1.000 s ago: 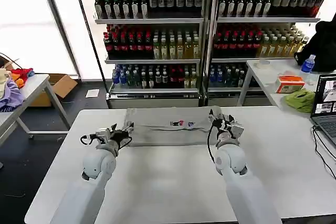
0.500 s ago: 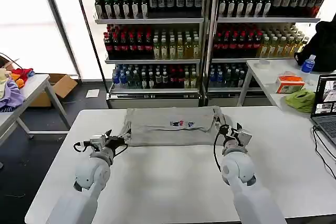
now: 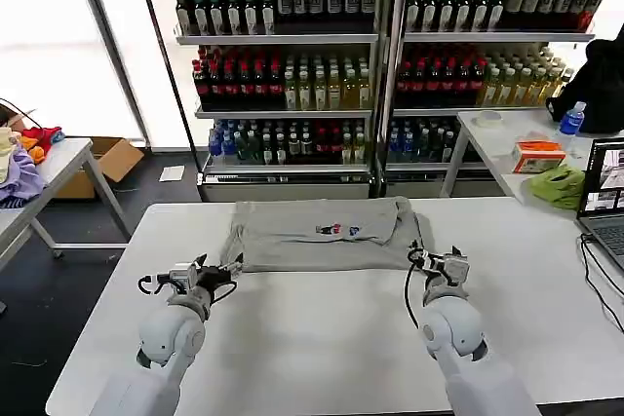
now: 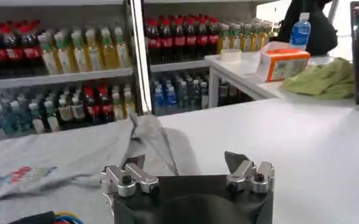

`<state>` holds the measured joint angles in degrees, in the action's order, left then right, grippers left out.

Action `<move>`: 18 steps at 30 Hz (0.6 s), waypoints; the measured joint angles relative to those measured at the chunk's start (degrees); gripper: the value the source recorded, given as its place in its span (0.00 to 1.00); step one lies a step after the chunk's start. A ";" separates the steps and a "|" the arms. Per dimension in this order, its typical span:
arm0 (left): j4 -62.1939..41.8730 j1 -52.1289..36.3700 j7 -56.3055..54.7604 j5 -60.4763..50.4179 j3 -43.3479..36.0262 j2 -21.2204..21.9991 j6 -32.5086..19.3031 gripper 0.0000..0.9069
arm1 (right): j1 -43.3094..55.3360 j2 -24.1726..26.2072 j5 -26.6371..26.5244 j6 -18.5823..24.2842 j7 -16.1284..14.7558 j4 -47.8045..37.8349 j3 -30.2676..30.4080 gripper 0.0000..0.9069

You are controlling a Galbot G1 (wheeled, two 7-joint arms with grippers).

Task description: Fold and organize the clothes.

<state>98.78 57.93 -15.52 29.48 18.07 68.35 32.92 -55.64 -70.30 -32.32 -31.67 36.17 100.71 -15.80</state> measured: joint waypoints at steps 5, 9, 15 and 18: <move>-0.89 -0.32 0.21 -0.63 -0.61 0.35 0.03 1.00 | -0.54 -0.39 0.89 -0.51 -0.23 -1.41 0.18 1.00; -1.69 -0.79 0.31 -1.11 -1.01 0.67 0.03 1.00 | -0.49 -0.70 1.42 -0.76 -0.57 -2.35 0.12 1.00; -3.16 -1.64 0.35 -1.52 -0.98 0.69 0.04 1.00 | -0.02 -1.44 2.32 -1.06 -1.35 -3.85 0.16 1.00; -3.96 -1.95 0.45 -1.60 -0.98 0.64 0.04 1.00 | 0.26 -1.79 2.55 -1.14 -1.71 -4.70 0.16 1.00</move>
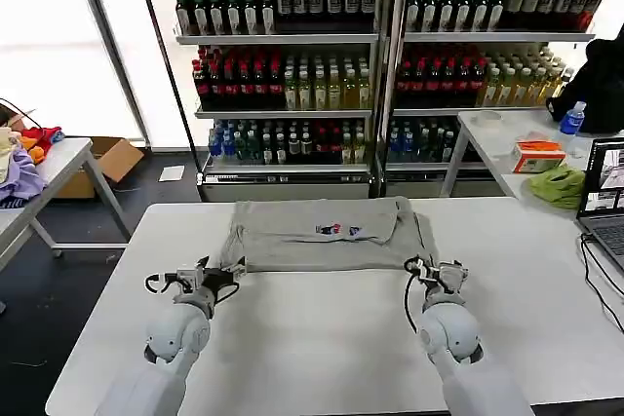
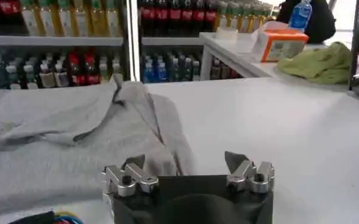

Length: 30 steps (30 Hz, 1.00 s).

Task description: Fold and organize the clothes.

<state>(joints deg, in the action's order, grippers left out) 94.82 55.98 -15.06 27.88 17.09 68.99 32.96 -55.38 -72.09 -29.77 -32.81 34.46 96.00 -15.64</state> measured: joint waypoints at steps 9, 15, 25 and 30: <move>-2.02 -0.24 0.52 -1.19 -0.38 0.51 -0.01 0.00 | 0.23 -1.04 0.15 0.32 -1.54 -2.48 -0.59 0.00; -2.29 0.41 0.74 -2.27 -0.87 0.42 -0.30 0.00 | -0.63 -2.07 0.38 1.33 -2.87 -3.60 -1.39 0.00; -1.94 2.20 1.74 -4.17 -0.86 1.49 -1.24 0.00 | -3.32 -2.86 0.88 2.62 -4.09 -2.29 -2.03 0.00; -1.51 3.21 2.12 -4.89 -0.40 1.90 -1.86 0.00 | -4.98 -2.76 1.42 2.98 -4.49 -0.56 -2.32 0.00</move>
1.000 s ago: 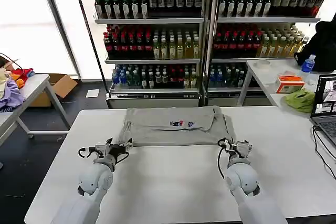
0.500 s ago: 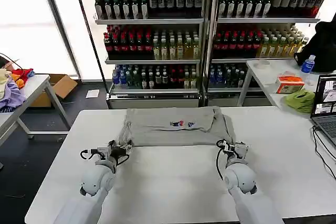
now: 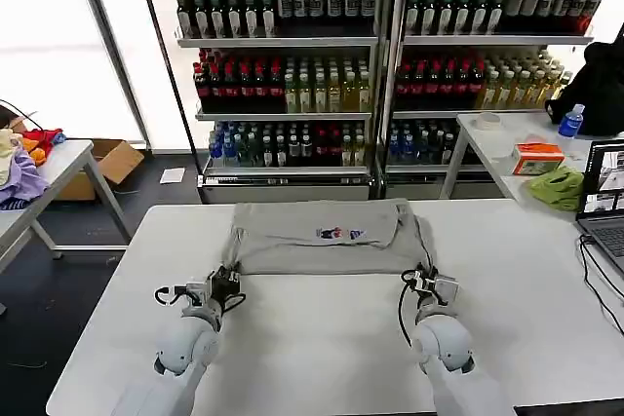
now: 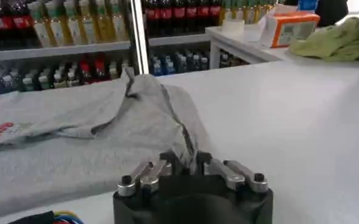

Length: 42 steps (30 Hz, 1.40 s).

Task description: Fold and organize the clothes.

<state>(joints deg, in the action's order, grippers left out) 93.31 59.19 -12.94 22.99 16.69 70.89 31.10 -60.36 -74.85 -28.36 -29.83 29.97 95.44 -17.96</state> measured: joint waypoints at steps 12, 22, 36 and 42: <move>4.68 3.51 -0.51 -0.98 1.65 -0.25 -0.54 0.00 | -5.03 0.95 0.01 -1.19 1.24 8.75 -0.62 0.00; 18.16 13.75 -2.53 -2.14 3.19 -2.22 -0.65 0.00 | -16.74 1.33 2.38 0.17 3.09 21.95 -1.55 0.00; 31.10 32.08 -3.09 -5.84 4.02 -2.58 -2.85 0.00 | -35.07 1.59 8.12 5.74 3.65 31.53 -1.95 0.00; 32.92 36.09 -3.14 -6.51 4.72 -3.03 -3.71 0.00 | -38.81 2.20 9.08 6.53 3.60 33.66 -3.09 0.00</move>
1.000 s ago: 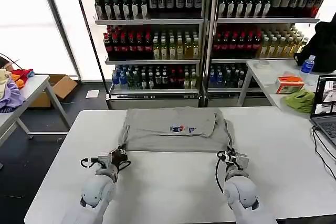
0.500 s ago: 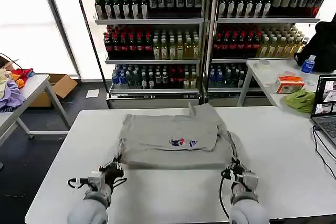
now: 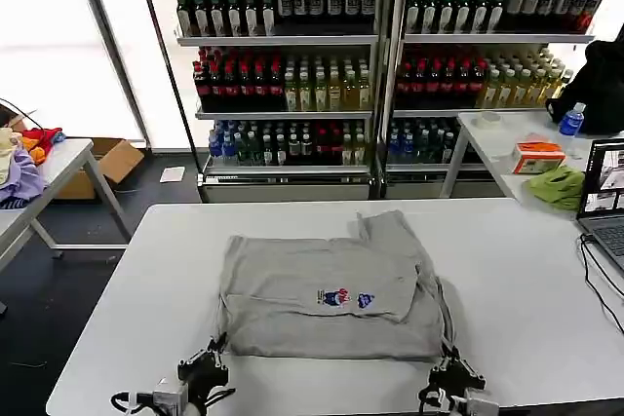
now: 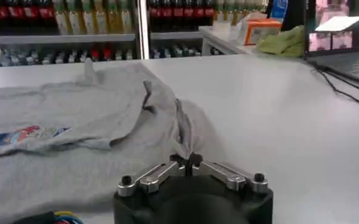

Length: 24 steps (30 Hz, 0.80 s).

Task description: Fold and organize the clothes.

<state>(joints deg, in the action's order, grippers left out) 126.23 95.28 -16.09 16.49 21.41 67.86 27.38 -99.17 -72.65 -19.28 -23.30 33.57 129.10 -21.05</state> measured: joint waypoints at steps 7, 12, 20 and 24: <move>1.82 3.73 -0.23 -1.21 0.28 -0.58 -0.19 0.00 | -3.46 0.97 1.24 0.29 0.27 1.88 -0.58 0.00; 1.91 5.26 -0.24 -2.00 0.28 -0.19 -0.74 0.01 | -4.73 0.84 1.91 0.40 0.84 2.00 -0.24 1.00; 1.78 6.34 -0.50 -2.60 -0.12 0.65 -0.41 1.00 | -7.25 0.30 2.75 1.37 1.25 2.66 0.05 1.00; 2.35 7.20 -0.67 -2.63 -0.61 1.12 -0.11 1.00 | -8.50 0.35 2.82 2.02 1.23 3.22 -0.23 1.00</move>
<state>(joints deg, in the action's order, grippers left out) 128.59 102.48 -16.76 13.86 20.81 68.98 27.27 -107.67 -72.30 -16.46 -21.28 34.80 132.32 -21.28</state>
